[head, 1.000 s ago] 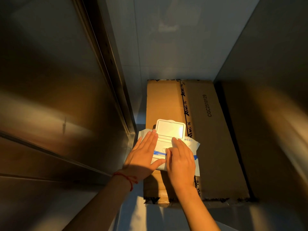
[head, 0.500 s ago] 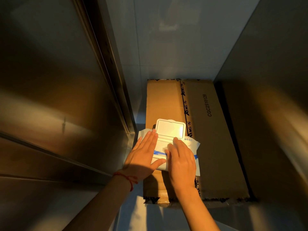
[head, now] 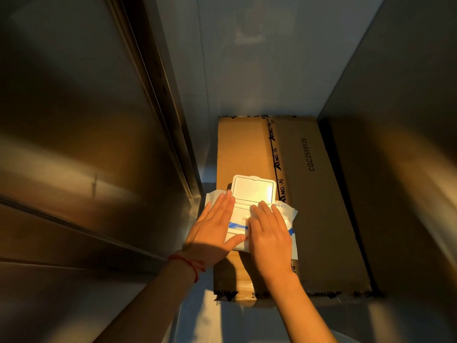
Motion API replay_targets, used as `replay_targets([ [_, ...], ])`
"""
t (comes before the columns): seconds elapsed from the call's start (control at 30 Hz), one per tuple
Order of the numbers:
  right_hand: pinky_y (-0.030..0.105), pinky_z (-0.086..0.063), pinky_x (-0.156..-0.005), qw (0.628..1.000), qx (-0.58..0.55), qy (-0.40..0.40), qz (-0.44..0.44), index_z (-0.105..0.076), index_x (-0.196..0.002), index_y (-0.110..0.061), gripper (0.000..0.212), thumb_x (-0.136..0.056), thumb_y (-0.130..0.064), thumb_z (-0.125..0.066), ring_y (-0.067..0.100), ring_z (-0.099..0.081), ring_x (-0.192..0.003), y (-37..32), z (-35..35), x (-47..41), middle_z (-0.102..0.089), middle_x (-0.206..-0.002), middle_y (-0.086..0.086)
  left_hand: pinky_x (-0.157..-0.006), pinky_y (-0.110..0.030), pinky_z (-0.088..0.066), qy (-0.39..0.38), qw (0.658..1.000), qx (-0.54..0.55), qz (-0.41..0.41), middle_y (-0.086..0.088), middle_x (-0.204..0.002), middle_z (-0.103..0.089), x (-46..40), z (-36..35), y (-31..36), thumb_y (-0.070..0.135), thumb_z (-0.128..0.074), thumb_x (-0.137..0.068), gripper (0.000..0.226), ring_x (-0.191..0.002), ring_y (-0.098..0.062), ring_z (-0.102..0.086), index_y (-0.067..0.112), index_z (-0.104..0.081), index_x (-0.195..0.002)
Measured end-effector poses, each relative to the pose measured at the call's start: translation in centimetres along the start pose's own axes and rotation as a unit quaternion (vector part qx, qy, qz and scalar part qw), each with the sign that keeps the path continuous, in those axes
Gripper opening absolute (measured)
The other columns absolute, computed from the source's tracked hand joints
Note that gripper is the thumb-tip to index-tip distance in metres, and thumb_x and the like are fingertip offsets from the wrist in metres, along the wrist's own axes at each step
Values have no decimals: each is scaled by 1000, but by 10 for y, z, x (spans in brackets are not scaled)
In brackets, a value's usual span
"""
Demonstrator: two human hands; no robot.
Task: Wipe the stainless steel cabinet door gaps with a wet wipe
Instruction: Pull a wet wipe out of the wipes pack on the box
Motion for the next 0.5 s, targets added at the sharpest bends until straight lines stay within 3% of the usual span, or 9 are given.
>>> replay_targets([
  [0.1,46,-53,-79,1000,8,-3,10,-73,-82,2,58,-34,-20,-97,33,-69,-93,2,2,2,-72,-95,18,-99,-13,26,-6,1000,8,4,9,-145,26,-1,0,0,53,-40,-92,81,-132,-3,24,24,24,-133],
  [0.37,48,-57,-74,1000,-2,-24,-10,-73,-88,3,63,-33,-17,-98,35,-68,-94,1,-1,1,-71,-100,20,-106,-19,19,0,1000,11,8,0,-155,16,0,-1,-2,51,-42,-93,81,-140,-9,18,22,18,-139],
  [0.5,46,-58,-74,999,-11,-35,-17,-73,-81,-2,53,-36,-19,-98,34,-68,-95,0,-3,-2,-71,-100,18,-103,-15,22,6,1000,8,3,5,-151,19,-1,-4,-3,53,-42,-92,81,-135,-5,22,25,21,-134],
])
Point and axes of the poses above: each hand's wrist, its own x-axis away from the middle knuckle, its own z-axis out of the back of the hand, y = z × x, the point moved 7 cm from there along -x, towards the middle knuckle
